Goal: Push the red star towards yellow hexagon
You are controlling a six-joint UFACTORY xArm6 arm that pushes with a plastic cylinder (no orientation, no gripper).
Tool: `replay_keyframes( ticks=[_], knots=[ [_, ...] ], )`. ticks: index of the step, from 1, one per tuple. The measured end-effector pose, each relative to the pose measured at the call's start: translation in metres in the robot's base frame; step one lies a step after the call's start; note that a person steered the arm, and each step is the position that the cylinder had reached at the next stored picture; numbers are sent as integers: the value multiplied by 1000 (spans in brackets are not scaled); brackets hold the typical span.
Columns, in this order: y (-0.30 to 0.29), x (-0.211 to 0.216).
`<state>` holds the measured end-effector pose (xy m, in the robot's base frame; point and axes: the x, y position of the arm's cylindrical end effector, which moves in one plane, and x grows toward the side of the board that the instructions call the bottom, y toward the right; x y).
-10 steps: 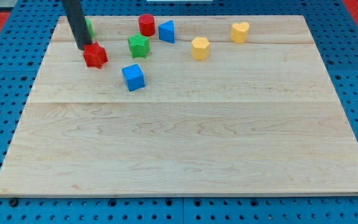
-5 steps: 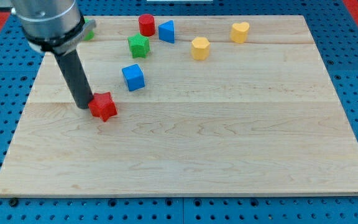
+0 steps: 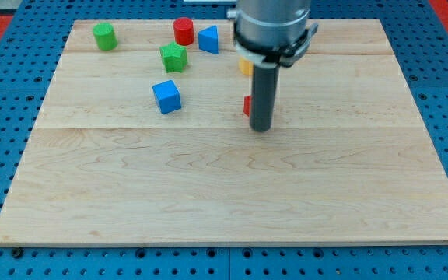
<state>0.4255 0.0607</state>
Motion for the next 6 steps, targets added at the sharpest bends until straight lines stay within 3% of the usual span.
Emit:
replay_keyframes(
  ticks=[1,2,4,6],
  knots=[
    [26,-45],
    [40,16],
    [-26,-12],
    [-9,-46]
  ],
)
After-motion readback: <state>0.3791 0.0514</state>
